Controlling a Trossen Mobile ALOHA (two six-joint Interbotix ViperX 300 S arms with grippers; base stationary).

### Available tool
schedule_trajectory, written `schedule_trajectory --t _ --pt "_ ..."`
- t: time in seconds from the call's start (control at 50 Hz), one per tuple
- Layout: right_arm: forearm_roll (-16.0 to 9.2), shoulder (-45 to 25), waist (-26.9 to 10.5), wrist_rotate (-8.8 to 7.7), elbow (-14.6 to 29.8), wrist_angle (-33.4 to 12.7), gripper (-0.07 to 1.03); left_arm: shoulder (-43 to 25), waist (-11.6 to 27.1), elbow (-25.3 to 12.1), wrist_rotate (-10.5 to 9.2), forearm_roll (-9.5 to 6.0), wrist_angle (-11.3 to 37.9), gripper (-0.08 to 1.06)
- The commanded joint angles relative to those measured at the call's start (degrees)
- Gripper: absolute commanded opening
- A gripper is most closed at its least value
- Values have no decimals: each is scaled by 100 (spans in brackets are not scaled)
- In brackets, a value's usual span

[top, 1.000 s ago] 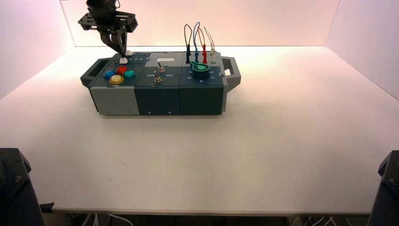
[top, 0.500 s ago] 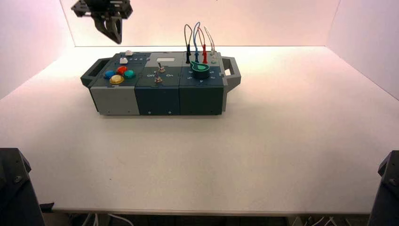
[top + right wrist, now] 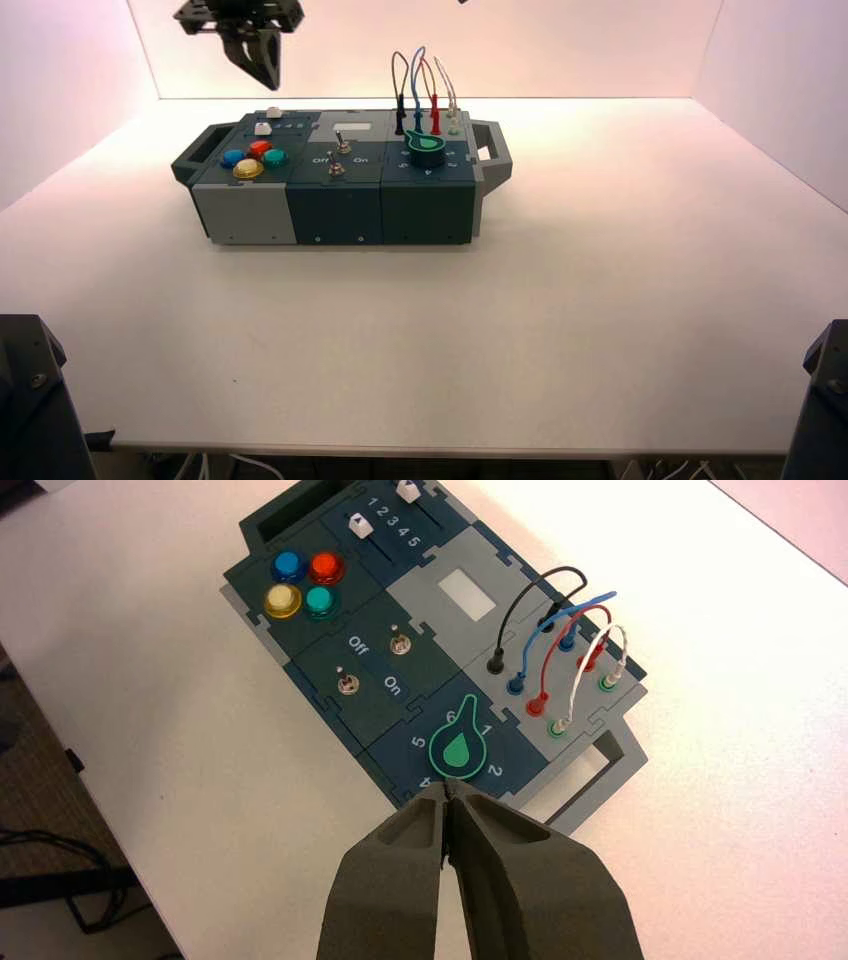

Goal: Move the top slider to position 2.

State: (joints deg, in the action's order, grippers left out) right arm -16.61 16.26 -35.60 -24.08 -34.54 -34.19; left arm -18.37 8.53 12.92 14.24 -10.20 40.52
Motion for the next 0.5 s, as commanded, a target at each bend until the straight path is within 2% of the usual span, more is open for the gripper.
schedule_trajectory --t 0.02,0.5 --pt "-18 79 -26 -26 62 18 -2 70 26 -149 -44 -9 9 -3" --pt "-18 88 -26 -26 62 18 -2 -88 26 -149 -62 0 18 -3"
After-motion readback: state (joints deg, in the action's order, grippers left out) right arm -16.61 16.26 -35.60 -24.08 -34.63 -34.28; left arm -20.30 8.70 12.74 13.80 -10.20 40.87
